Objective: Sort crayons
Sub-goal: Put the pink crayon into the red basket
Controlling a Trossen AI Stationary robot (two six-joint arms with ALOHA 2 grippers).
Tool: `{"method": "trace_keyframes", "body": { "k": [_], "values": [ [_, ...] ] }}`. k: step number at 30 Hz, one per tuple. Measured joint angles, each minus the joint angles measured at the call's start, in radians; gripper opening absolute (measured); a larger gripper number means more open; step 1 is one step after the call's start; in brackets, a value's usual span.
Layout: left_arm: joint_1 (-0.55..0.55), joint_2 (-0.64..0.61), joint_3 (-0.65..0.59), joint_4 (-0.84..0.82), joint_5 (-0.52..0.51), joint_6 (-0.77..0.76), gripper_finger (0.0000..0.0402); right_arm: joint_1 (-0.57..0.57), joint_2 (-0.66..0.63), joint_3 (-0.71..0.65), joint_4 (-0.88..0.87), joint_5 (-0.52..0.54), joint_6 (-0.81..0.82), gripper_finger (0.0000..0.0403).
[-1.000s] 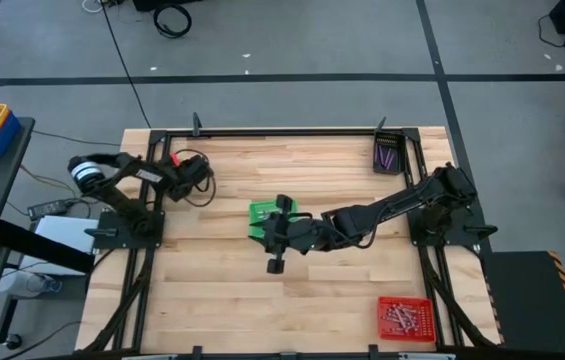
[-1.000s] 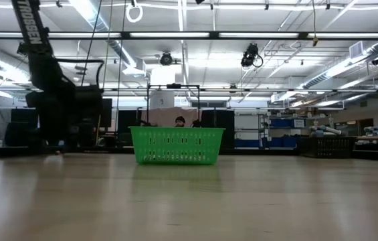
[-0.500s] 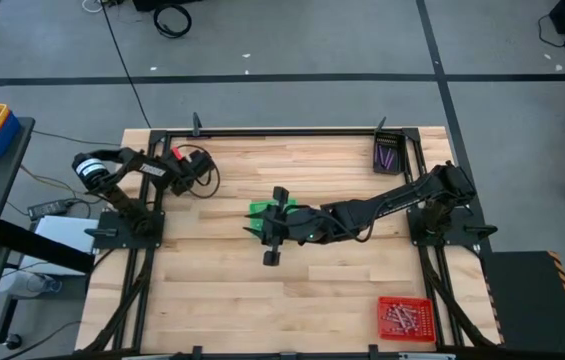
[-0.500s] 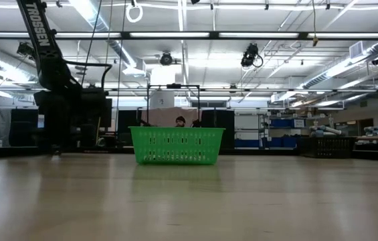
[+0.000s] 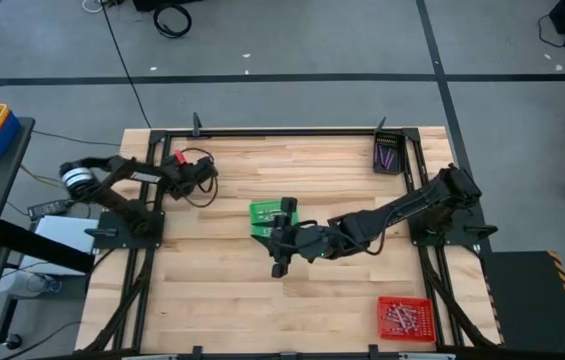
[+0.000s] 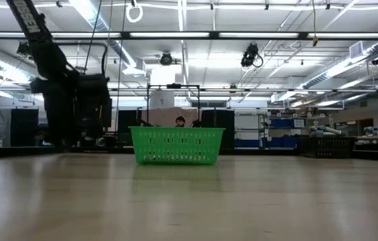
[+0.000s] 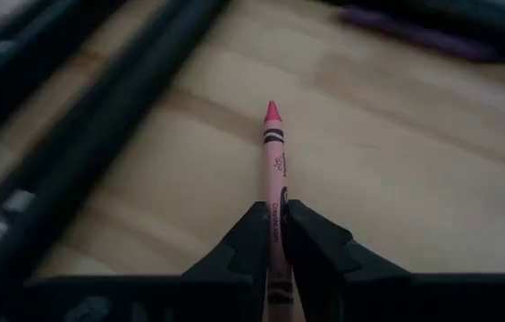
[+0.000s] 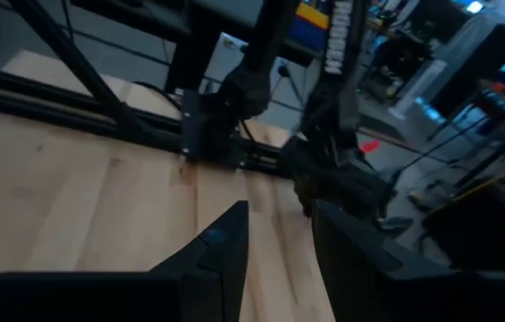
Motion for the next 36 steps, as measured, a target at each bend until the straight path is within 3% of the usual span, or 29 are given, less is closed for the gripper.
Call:
{"method": "trace_keyframes", "body": {
  "k": [8, 13, 18, 26, 36],
  "values": [
    [-0.159, -0.323, 0.000, 0.012, -0.022, 0.115, 0.0053, 0.004, -0.002, 0.000, -0.001, 0.032, -0.007, 0.0130],
    [-0.311, -0.553, 0.000, 0.094, -0.035, 0.358, 0.0054, -0.004, -0.002, 0.000, -0.006, 0.032, -0.003, 0.0130],
    [-0.511, -0.710, 0.000, 0.261, -0.023, 0.698, 0.0054, -0.034, -0.002, 0.000, 0.037, -0.006, 0.085, 0.0130],
    [-0.851, -0.737, 0.001, 0.624, 0.171, 1.126, 0.0054, -0.094, 0.005, 0.000, 0.119, -0.216, 0.162, 0.0132],
    [-1.104, -0.706, 0.001, 0.839, 0.276, 1.346, 0.0054, -0.074, 0.006, -0.001, 0.219, -0.235, 0.201, 0.0137]
  ]
}}
